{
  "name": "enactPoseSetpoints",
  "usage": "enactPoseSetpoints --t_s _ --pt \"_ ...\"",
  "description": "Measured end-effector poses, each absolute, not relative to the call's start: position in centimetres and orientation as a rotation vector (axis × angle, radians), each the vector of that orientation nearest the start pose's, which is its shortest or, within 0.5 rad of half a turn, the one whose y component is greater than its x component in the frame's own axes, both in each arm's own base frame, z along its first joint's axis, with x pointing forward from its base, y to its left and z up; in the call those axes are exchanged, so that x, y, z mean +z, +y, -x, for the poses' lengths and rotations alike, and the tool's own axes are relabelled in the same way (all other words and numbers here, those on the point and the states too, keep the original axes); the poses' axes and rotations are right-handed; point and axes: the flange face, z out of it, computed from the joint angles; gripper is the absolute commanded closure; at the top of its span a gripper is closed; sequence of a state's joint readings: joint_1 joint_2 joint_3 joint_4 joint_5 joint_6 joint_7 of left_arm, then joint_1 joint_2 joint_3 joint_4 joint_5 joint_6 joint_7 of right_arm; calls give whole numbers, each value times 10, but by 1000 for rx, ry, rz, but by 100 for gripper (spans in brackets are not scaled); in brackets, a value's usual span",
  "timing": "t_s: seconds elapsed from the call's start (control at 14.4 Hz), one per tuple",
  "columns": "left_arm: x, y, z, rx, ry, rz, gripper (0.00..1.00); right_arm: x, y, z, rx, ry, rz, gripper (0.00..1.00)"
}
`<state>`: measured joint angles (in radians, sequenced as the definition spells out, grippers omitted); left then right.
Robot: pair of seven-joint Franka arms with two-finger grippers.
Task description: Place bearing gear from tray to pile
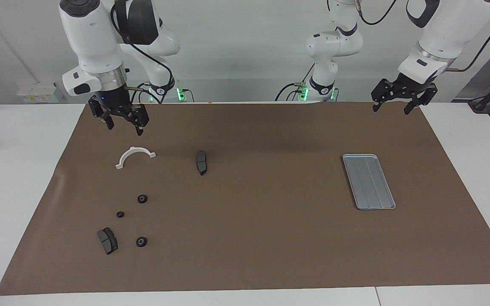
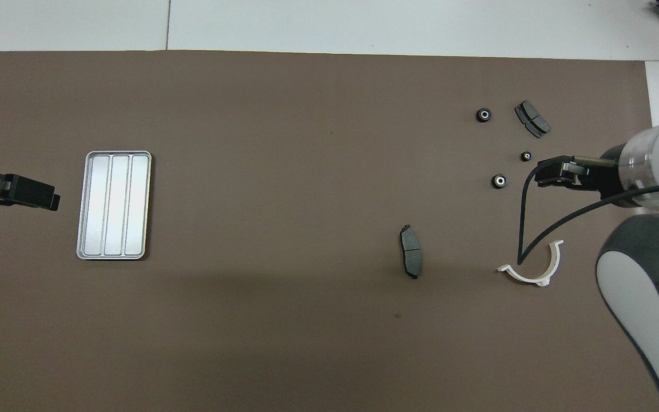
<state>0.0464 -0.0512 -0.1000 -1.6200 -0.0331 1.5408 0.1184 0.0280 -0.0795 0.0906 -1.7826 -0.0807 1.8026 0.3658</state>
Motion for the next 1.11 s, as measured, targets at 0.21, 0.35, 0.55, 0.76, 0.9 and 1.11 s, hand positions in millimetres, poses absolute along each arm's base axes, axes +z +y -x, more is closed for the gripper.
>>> enactPoseSetpoints --t_s 0.21,0.35,0.55,0.76,0.9,1.11 --pt "627 -34 -534 43 273 3158 0 598 73 -542 -219 333 3173 0" --pt "627 -34 -534 43 273 3158 0 602 76 -542 -228 331 3160 0" --pt "627 -34 -534 43 273 3158 0 607 75 -542 -205 365 3073 0" --pt "627 -34 -534 43 273 3158 0 610 69 -542 -206 382 3055 0" --pt "627 -34 -534 43 273 3158 0 611 66 -542 -212 283 3070 0" --pt "627 -34 -534 43 273 3158 0 610 43 -544 -204 172 3088 0"
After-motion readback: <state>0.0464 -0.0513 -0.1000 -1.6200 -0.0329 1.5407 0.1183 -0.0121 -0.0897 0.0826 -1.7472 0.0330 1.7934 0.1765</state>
